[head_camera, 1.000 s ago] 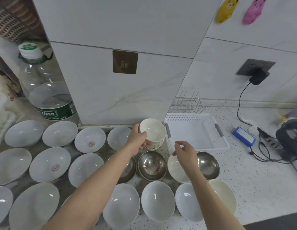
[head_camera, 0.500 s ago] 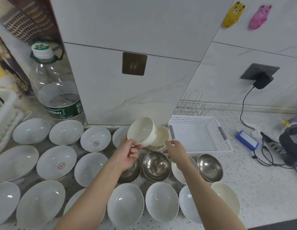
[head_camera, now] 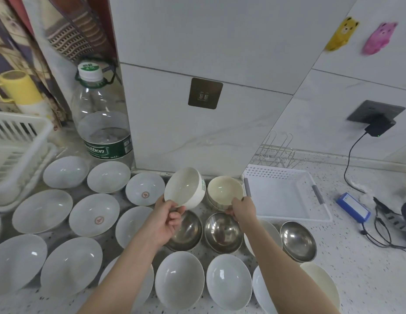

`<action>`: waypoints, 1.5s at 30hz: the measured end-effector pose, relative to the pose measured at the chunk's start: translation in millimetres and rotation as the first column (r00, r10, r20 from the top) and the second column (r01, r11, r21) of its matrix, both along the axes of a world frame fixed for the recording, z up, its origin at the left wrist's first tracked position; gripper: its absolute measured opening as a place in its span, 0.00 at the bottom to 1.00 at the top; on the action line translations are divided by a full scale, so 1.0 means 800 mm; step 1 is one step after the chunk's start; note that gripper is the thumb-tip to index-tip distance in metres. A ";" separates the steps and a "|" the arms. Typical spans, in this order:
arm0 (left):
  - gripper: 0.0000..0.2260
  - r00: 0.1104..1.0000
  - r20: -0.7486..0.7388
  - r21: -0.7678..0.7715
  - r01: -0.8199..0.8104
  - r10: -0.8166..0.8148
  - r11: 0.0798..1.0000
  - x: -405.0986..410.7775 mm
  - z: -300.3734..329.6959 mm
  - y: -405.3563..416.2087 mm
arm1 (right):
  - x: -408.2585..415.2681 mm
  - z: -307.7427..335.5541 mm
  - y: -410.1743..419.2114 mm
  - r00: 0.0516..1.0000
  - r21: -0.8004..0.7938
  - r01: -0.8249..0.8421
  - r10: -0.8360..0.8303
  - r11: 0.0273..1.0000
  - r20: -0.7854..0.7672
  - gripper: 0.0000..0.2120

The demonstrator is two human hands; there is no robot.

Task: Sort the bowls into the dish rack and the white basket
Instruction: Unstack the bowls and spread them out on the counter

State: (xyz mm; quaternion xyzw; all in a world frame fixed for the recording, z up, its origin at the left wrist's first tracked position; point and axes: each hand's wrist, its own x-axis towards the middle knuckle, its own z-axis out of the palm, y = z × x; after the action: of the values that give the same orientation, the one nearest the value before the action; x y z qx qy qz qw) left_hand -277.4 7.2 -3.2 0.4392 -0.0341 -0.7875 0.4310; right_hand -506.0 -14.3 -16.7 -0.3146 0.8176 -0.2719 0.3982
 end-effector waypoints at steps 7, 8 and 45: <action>0.13 0.997 0.036 -0.016 -0.071 0.071 0.997 -0.007 0.003 0.022 | -0.016 0.006 0.017 0.995 -0.160 0.045 -0.030 0.986 0.098 0.16; 0.13 0.996 0.039 -0.014 -0.083 0.084 0.996 -0.012 0.004 0.025 | -0.021 0.010 0.021 0.991 -0.183 0.056 -0.032 0.981 0.130 0.14; 0.17 0.982 0.170 -0.099 -0.066 0.082 0.993 -0.389 0.022 0.153 | -0.415 -0.014 0.239 0.965 -0.184 0.240 -0.213 0.953 0.156 0.12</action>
State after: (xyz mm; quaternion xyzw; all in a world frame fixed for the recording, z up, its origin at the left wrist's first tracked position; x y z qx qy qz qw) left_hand -588.6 129.3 14.0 0.4867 -0.0918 -0.7271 0.4754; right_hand -837.8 176.6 -28.1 -0.2382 0.7879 -0.4177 0.3847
